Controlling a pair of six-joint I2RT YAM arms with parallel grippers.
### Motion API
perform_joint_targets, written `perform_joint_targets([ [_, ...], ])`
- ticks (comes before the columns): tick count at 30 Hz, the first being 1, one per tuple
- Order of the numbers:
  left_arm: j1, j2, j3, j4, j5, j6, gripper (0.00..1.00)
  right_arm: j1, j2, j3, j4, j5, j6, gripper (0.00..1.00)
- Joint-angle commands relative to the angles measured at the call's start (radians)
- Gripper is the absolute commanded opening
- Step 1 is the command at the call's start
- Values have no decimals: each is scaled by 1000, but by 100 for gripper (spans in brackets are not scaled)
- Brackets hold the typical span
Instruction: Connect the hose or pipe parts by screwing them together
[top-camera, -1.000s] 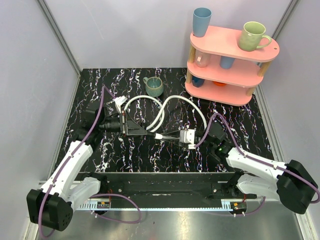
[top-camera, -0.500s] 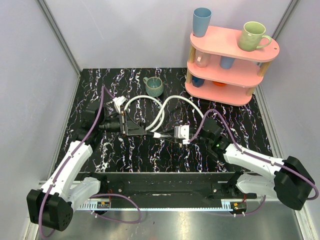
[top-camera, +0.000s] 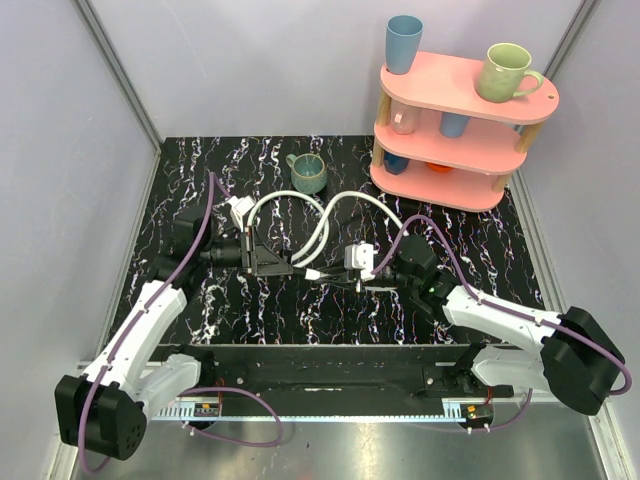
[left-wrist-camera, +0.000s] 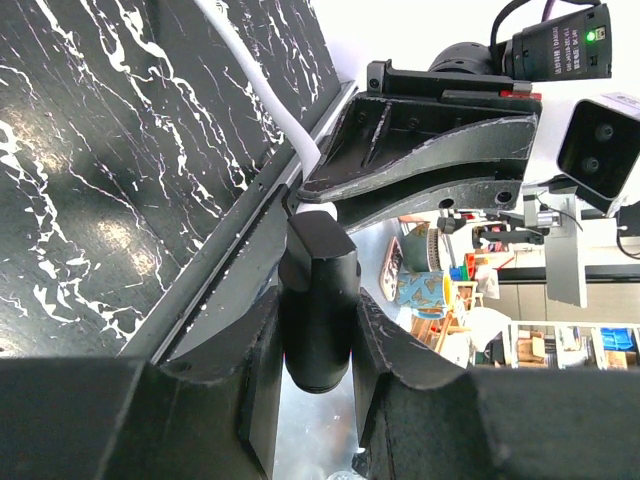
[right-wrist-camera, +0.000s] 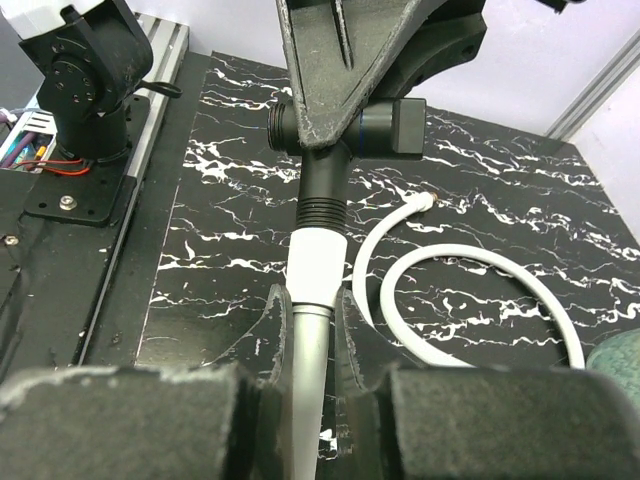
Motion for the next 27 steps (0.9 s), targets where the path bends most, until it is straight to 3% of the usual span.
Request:
perform_joint_targets([
  [1, -49, 9, 26, 39, -7, 58, 0, 21, -6, 93, 152, -15, 49, 0],
  [9, -59, -37, -77, 347, 12, -122, 0, 19, 4, 82, 198, -12, 96, 0],
  [13, -62, -40, -99, 352, 21, -103, 0, 19, 4, 70, 236, -3, 118, 0],
  [17, -62, -51, -186, 616, 53, -216, 0, 18, 14, 80, 260, -26, 160, 0],
  [27, -65, -60, -243, 688, 12, -233, 0, 15, 15, 31, 411, 16, 243, 0],
])
